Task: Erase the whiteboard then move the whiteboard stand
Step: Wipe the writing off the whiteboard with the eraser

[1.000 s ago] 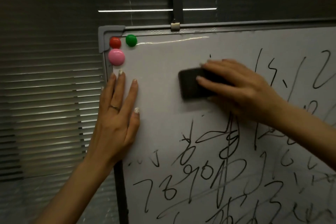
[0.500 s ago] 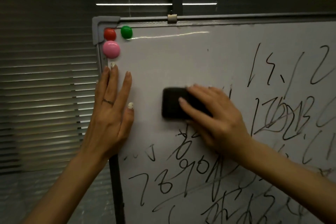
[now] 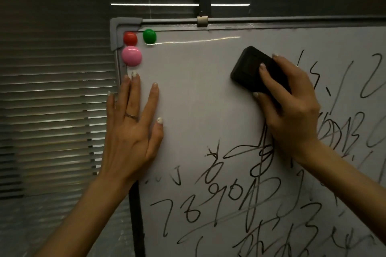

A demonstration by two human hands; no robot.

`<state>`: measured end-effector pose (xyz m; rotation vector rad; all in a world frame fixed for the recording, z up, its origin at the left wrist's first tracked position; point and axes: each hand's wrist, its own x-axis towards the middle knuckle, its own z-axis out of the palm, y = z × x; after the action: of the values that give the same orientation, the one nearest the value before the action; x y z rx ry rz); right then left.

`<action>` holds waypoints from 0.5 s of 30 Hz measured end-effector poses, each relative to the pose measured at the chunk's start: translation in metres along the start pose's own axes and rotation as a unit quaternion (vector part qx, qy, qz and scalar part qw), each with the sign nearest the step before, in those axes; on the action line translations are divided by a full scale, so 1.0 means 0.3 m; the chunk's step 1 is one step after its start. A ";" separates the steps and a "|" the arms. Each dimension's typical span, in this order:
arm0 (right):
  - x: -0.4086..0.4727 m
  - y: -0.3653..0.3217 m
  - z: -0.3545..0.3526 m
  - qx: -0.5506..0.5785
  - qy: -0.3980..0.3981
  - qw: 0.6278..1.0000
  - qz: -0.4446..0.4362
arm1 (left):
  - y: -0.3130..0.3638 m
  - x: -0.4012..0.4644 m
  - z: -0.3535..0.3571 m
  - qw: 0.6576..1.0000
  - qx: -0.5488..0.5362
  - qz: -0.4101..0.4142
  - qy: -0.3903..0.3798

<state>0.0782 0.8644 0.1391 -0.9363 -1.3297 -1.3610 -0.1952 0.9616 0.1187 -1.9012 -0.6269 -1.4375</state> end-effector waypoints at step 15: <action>-0.098 -0.223 0.018 0.066 -0.093 0.987 -0.117 | -0.013 -0.001 0.011 0.998 -0.058 0.008 0.021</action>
<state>0.0195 0.8683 0.0955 -0.8531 -1.6941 -1.3664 -0.1961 0.9666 0.1187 -1.9544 -0.5176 -1.5277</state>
